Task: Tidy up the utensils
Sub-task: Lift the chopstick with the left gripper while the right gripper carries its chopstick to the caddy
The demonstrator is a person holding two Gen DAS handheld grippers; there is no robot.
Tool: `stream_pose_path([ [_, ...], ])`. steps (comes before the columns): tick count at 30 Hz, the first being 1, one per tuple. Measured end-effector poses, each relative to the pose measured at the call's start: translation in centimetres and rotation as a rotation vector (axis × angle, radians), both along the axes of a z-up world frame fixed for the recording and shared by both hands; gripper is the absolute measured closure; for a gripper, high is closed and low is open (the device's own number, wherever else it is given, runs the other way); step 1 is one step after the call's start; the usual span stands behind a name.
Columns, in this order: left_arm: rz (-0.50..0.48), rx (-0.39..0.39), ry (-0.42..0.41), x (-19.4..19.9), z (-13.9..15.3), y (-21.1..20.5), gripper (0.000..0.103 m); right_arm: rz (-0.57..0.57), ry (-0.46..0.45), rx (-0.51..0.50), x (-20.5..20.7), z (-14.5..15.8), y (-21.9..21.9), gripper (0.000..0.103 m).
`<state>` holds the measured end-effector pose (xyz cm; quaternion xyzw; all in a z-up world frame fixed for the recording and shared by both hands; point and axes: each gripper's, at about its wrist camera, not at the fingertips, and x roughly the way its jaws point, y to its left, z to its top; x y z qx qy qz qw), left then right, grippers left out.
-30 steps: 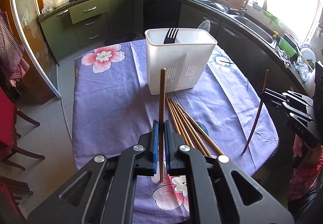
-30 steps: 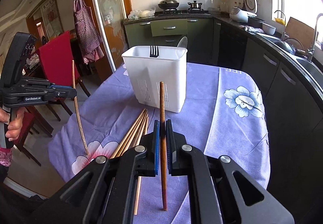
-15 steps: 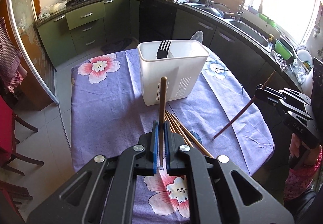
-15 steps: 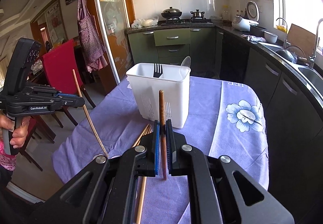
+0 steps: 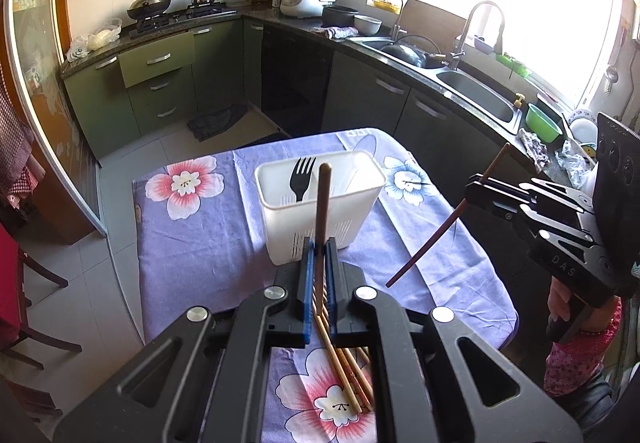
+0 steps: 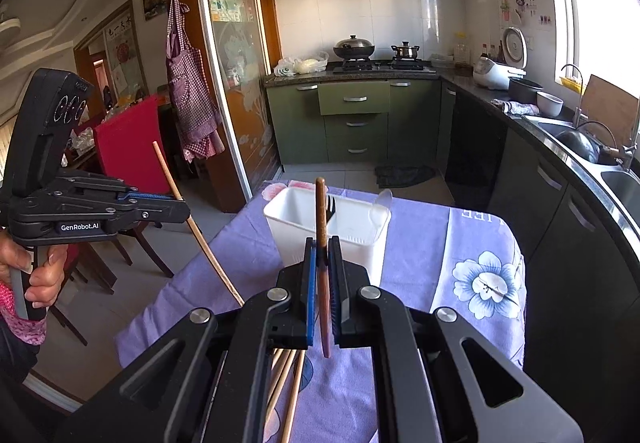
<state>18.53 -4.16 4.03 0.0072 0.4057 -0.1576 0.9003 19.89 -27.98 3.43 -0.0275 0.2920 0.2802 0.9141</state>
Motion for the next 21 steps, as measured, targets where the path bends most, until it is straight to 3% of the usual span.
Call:
stream_pose_path([
  [11,0.032,-0.035,-0.22,1.8,9.4,-0.2,0.098,-0.008,-0.147,0.059,3.2,10.1,2.1,0.096],
  [16,0.067,-0.016,-0.233,4.6,9.2,-0.3,0.098,-0.023,-0.138,0.062,7.3,11.4,3.5,0.096],
  [21,0.075,-0.006,-0.178,7.9,6.3,-0.2,0.098,-0.031,-0.077,0.049,11.2,8.9,4.6,0.096],
])
